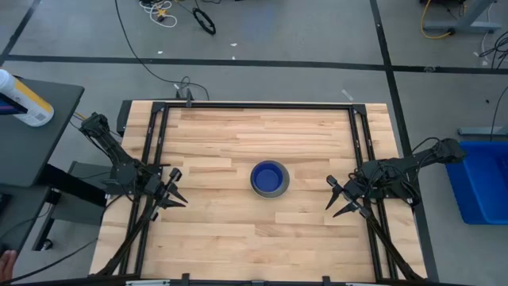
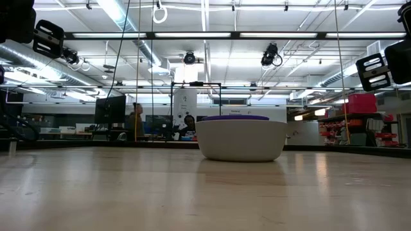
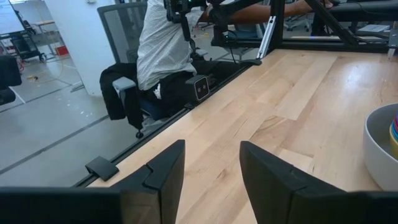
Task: Nest bowls inside each other
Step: Return to home position
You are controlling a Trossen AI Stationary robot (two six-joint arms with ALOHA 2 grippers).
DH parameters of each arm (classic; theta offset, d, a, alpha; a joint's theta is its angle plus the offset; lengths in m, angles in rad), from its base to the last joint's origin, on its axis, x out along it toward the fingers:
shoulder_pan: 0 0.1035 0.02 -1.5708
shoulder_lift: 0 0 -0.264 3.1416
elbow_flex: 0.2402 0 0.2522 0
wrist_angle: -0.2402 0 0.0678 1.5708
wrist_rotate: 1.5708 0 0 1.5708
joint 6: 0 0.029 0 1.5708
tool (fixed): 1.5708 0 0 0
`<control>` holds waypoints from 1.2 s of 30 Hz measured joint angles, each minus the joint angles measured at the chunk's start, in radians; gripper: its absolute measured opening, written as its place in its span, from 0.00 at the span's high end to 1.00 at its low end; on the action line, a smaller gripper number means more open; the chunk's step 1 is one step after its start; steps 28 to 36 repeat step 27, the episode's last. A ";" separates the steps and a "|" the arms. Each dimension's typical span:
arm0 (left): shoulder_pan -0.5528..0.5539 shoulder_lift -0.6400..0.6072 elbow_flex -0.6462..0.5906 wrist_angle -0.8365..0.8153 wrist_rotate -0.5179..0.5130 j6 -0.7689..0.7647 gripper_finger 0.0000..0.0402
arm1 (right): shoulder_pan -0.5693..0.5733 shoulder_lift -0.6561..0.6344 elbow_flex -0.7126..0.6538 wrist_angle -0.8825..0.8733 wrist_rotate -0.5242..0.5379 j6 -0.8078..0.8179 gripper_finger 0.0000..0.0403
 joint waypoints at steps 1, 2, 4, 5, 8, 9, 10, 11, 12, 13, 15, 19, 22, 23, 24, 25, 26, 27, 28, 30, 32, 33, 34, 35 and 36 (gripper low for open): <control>0.000 0.000 0.000 0.000 0.000 -0.001 0.84 | 0.000 0.000 0.000 0.000 0.000 0.000 0.59; 0.000 0.000 0.000 0.000 0.000 -0.003 0.84 | 0.000 0.000 0.000 0.000 0.000 0.000 0.59; 0.000 0.000 0.000 0.000 0.000 -0.004 0.84 | 0.000 0.000 0.000 0.000 0.000 0.000 0.59; 0.000 0.000 0.000 0.000 0.000 -0.003 0.84 | 0.000 0.000 0.000 0.000 0.000 0.000 0.59; 0.000 0.000 0.000 0.000 0.000 -0.002 0.84 | 0.000 0.000 0.000 0.000 0.000 0.000 0.60; 0.000 0.000 0.000 0.000 0.000 -0.003 0.84 | 0.000 0.000 0.000 0.000 0.000 0.000 0.60; 0.000 0.000 0.000 0.000 0.000 -0.004 0.84 | 0.000 0.000 0.000 0.000 0.000 0.000 0.60; 0.000 0.000 0.000 0.000 0.000 -0.004 0.84 | 0.000 0.000 0.000 0.000 0.000 0.000 0.60; 0.000 0.000 0.000 0.000 0.000 -0.003 0.84 | 0.000 0.000 0.000 0.000 0.000 0.000 0.60; 0.000 0.000 0.000 0.000 0.000 -0.001 0.84 | 0.000 0.000 0.000 0.000 0.000 0.000 0.60; 0.000 0.000 0.000 0.000 0.000 0.001 0.84 | 0.000 0.000 0.000 0.000 0.000 0.000 0.59; 0.000 0.000 0.000 0.000 0.000 -0.004 0.84 | 0.000 0.000 0.000 0.000 0.000 0.000 0.59; 0.000 0.000 0.000 0.000 0.000 -0.001 0.84 | 0.000 0.000 0.000 0.000 0.000 0.000 0.60; 0.000 0.000 0.000 0.000 0.000 -0.002 0.84 | 0.000 0.000 0.000 0.000 0.000 0.000 0.60; 0.000 0.000 0.000 0.000 0.000 -0.004 0.84 | 0.000 0.000 0.000 0.000 0.000 0.000 0.60; 0.000 0.000 0.000 0.000 0.000 -0.004 0.84 | 0.000 0.000 0.000 0.000 0.000 0.000 0.60; 0.000 0.000 0.000 0.000 0.000 -0.004 0.84 | 0.000 0.000 0.000 0.000 0.000 0.000 0.60; 0.000 0.000 0.000 0.000 0.000 -0.003 0.84 | 0.000 0.000 0.000 0.000 0.000 0.000 0.60; 0.000 0.000 0.000 0.000 0.000 -0.003 0.84 | 0.000 0.000 0.000 0.000 0.000 0.000 0.60; 0.000 0.000 0.000 0.000 0.000 -0.003 0.84 | 0.000 0.000 0.000 0.000 0.000 0.000 0.60; 0.000 0.000 0.000 0.000 0.000 -0.003 0.84 | 0.000 0.000 0.000 0.000 0.000 0.000 0.60; 0.000 0.000 0.000 0.000 0.000 -0.003 0.84 | 0.000 0.000 0.000 0.000 0.000 0.000 0.60; 0.000 0.000 0.000 0.000 0.000 -0.003 0.84 | 0.000 0.000 0.000 0.000 0.000 0.000 0.60; 0.000 0.000 0.000 0.000 0.000 -0.003 0.84 | 0.000 0.000 0.000 0.000 0.000 0.000 0.60; 0.000 0.000 0.000 0.000 0.000 -0.003 0.84 | 0.000 0.000 0.000 0.000 0.000 0.000 0.60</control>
